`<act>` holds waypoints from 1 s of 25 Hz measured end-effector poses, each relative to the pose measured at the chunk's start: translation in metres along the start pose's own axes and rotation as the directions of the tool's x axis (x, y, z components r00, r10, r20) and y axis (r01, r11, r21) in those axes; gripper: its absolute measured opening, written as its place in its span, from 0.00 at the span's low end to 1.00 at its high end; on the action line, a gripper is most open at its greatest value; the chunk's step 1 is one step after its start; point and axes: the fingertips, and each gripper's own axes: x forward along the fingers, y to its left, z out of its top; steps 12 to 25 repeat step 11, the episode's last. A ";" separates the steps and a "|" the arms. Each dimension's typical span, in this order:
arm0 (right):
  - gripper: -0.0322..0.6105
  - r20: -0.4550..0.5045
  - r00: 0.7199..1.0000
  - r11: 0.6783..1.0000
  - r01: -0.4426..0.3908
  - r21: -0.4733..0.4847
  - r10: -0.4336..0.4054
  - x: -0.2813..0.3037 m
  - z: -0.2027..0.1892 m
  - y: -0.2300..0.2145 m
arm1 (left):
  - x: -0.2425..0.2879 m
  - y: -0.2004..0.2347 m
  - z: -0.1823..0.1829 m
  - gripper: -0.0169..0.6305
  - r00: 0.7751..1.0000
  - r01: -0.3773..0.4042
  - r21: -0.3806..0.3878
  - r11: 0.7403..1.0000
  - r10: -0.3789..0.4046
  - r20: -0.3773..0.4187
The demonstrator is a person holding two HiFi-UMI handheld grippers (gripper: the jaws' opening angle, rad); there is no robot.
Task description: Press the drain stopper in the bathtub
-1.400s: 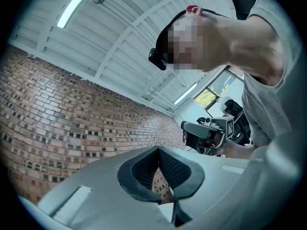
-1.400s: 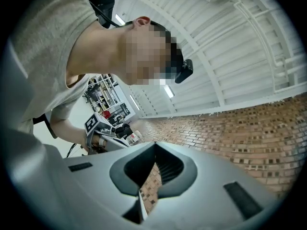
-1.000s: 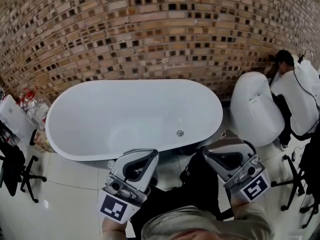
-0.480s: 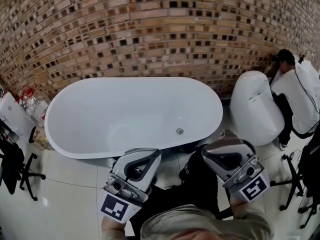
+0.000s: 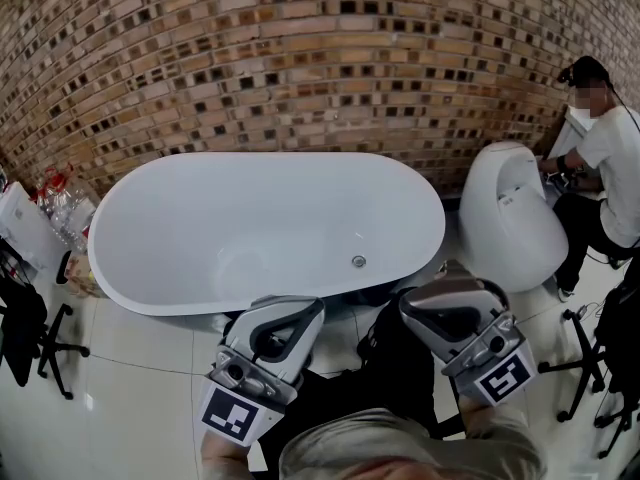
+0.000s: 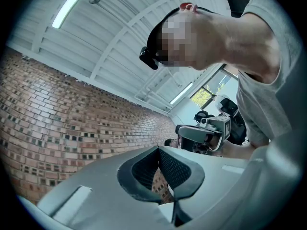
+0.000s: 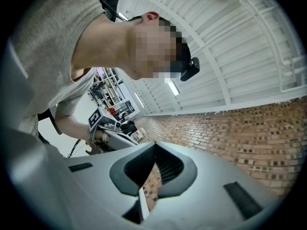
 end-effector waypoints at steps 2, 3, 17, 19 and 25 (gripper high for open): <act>0.05 -0.003 1.000 1.000 -0.002 -0.003 0.002 0.001 -0.001 0.001 | 0.000 0.000 -0.001 0.04 1.000 0.002 0.003 1.000 -0.002 -0.002; 0.05 -0.005 1.000 1.000 -0.004 -0.004 0.004 0.001 -0.001 0.002 | 0.000 0.000 -0.001 0.04 1.000 0.003 0.003 1.000 -0.003 -0.002; 0.05 -0.020 1.000 1.000 -0.008 -0.013 0.008 0.002 -0.003 0.001 | 0.003 -0.002 -0.002 0.04 1.000 0.005 -0.001 1.000 -0.005 -0.009; 0.05 -0.020 1.000 1.000 -0.008 -0.013 0.008 0.002 -0.003 0.001 | 0.003 -0.002 -0.002 0.04 1.000 0.005 -0.001 1.000 -0.005 -0.009; 0.05 -0.020 1.000 1.000 -0.008 -0.013 0.008 0.002 -0.003 0.001 | 0.003 -0.002 -0.002 0.04 1.000 0.005 -0.001 1.000 -0.005 -0.009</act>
